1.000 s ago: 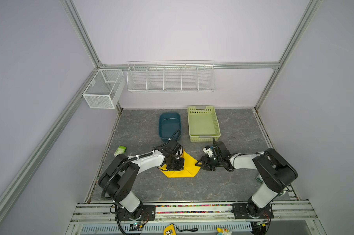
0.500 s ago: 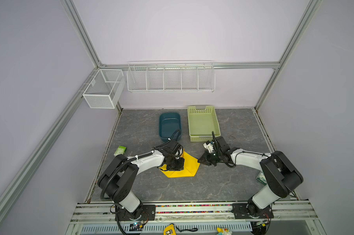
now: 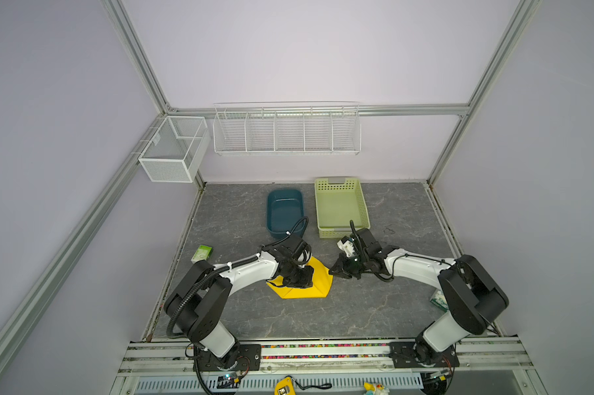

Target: Place the utensils on the paper napkin and roll it up

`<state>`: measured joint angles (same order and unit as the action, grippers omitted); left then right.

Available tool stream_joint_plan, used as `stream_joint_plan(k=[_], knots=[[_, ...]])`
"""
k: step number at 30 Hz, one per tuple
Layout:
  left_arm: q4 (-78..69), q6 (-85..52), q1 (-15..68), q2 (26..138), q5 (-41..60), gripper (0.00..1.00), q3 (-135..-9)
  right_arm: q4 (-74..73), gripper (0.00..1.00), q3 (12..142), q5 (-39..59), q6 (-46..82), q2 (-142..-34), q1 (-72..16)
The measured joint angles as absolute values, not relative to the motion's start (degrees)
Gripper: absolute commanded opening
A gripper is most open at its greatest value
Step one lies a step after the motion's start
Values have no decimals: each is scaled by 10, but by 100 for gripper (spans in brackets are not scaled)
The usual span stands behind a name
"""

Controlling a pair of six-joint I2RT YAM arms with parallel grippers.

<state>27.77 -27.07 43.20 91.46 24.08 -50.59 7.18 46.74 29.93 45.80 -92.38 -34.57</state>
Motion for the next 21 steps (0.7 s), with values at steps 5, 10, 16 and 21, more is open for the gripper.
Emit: stream_joint_plan(k=[5, 10, 16, 21], knots=[[286, -265, 442, 924, 242, 0, -506, 81, 7, 470, 297, 457, -924, -345], [294, -262, 442, 929, 234, 0, -506, 87, 7, 472, 296, 454, -924, -345], [300, -256, 442, 936, 226, 0, -506, 92, 7, 479, 296, 454, -924, -345], [301, -250, 442, 955, 223, 0, -507, 97, 7, 484, 296, 454, -924, -346]])
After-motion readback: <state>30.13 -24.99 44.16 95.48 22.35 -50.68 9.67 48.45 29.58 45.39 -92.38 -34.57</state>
